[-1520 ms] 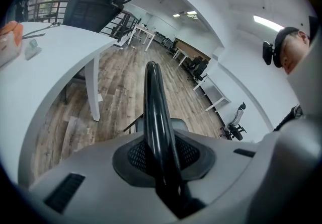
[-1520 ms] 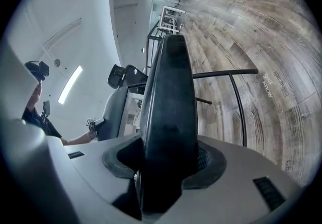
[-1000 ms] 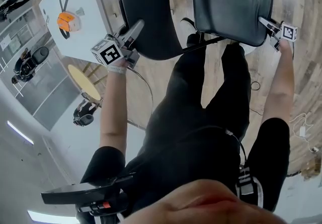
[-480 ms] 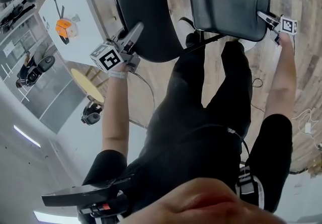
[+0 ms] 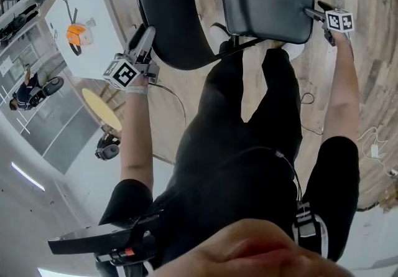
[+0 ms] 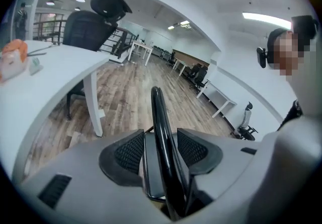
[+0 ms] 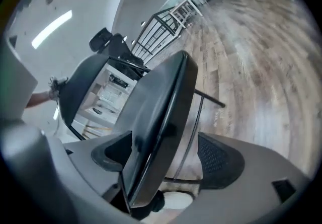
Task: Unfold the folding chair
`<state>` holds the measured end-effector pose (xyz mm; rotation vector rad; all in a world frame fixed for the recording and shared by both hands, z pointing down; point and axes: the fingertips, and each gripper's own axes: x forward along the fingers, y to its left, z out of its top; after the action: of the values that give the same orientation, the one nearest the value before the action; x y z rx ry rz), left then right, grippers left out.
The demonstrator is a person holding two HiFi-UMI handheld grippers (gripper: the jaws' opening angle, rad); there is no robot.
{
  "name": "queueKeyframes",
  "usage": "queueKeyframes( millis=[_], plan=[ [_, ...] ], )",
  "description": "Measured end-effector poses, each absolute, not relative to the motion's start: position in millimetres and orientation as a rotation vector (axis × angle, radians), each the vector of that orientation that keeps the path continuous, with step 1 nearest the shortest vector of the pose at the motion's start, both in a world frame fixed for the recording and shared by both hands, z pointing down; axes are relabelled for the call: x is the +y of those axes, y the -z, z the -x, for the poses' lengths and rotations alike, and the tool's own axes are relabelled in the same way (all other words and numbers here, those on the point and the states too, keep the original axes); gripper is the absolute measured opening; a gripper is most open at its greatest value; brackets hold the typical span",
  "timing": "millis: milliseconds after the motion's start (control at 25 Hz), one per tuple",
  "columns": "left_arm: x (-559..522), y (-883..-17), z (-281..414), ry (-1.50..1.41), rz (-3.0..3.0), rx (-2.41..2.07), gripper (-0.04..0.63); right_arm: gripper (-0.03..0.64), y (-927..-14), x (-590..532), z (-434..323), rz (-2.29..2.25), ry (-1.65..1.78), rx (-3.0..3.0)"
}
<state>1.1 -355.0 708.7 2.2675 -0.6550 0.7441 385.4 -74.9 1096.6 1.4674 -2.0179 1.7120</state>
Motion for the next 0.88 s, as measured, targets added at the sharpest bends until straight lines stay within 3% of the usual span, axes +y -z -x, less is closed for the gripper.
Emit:
queueKeyframes(
  millis=[160,320,560,880],
  plan=[
    [-364,-659,7,-0.690,-2.345,-0.776,0.193,0.387,-1035,-78,-425,-1.591,-1.422,-1.961],
    [-334,-619,-23,-0.718,-2.457,-0.665,0.192,0.385,-904,-106,-439,-1.680,-1.241,-2.130],
    [-246,-548,-87,-0.669,-2.587,-0.308,0.192,0.383,-721,-104,-374,-1.625,-1.049,-2.374],
    [-176,-467,-131,-0.513,-2.746,-0.067,0.192,0.382,-555,-96,-276,-1.678,-0.793,-2.518]
  ],
)
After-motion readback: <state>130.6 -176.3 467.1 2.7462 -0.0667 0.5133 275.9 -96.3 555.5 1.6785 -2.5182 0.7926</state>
